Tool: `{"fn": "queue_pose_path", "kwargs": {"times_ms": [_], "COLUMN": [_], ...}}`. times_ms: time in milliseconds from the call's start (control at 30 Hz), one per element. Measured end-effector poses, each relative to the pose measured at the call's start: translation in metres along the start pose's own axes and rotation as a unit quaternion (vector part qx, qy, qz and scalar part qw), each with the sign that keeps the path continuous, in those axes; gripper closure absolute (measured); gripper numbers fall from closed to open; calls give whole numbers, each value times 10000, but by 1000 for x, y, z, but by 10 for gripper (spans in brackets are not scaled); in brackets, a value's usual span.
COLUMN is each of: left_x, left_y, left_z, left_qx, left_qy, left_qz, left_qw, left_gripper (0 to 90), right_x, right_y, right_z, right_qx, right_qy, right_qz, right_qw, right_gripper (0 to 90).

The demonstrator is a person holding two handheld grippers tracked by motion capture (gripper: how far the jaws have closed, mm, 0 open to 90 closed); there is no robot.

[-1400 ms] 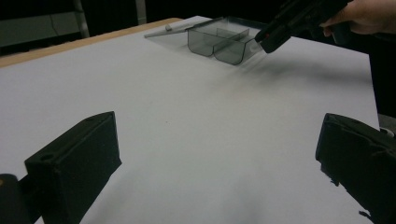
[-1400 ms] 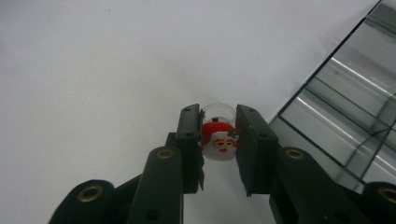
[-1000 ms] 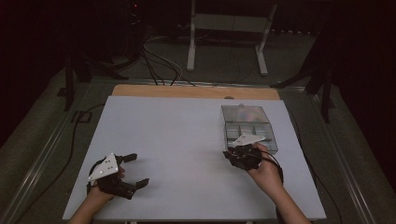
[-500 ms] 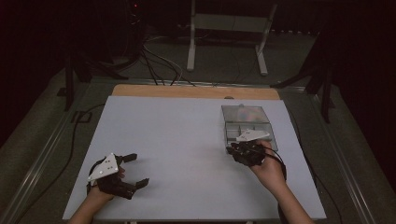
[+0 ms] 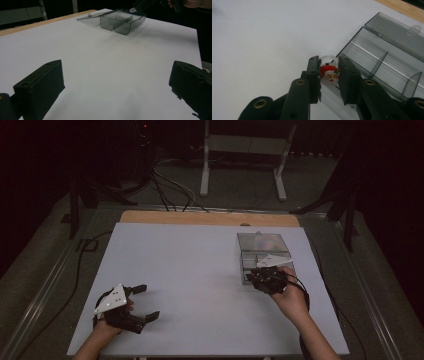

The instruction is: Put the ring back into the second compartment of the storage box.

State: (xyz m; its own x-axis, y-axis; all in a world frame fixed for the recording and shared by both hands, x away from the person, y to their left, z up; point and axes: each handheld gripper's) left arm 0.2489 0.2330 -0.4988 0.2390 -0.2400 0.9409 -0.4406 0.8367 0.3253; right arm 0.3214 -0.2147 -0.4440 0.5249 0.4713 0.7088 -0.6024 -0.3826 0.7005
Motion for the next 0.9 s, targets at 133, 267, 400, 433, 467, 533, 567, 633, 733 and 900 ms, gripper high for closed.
{"fn": "queue_pose_path", "kwargs": {"times_ms": [133,267,400,433,467,533,567,633,733,900], "left_x": [0,0,0,0,0,0,0,0,0,0], "left_y": [0,0,0,0,0,0,0,0,0,0], "left_z": [0,0,0,0,0,0,0,0,1,0], "left_qx": [-1,3,0,-2,-1,-2,-3,-5,-5,-1], "left_qy": [0,-7,-3,-4,-1,-7,-3,-6,-17,-9], "left_qz": [-7,-5,-6,-5,-6,-7,-7,-9,-17,-12], "left_qw": [10000,10000,10000,10000,10000,10000,10000,10000,10000,10000], "left_gripper": [9,10,10,10,9,9,9,9,9,10], "right_x": [2,3,3,3,4,4,4,5,5,5], "right_y": [1,1,1,1,1,1,2,2,1,0], "right_z": [3,6,10,11,12,14,15,18,22,30], "right_qx": [-37,-67,-96,-105,-116,-133,-148,-162,-178,-262], "right_qy": [-14,-47,-73,-89,-93,-115,-125,-162,-238,-299], "right_qz": [20,17,16,21,25,29,35,43,49,34], "right_qw": [10000,10000,9999,9999,9999,9998,9998,9997,9995,9992], "right_gripper": [718,718,718,718,718,718,718,718,718,718]}}
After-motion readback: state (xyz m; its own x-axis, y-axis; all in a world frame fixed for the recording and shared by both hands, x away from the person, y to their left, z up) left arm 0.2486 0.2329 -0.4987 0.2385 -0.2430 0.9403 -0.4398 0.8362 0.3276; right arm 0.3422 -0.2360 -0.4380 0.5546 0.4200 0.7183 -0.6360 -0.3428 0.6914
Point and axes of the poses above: each handheld gripper's, and its own axes: y roughly backward along the jaws, x roughly out of its top, z roughly to its right, and after that the axes turned 3 degrees about -x, right-handed
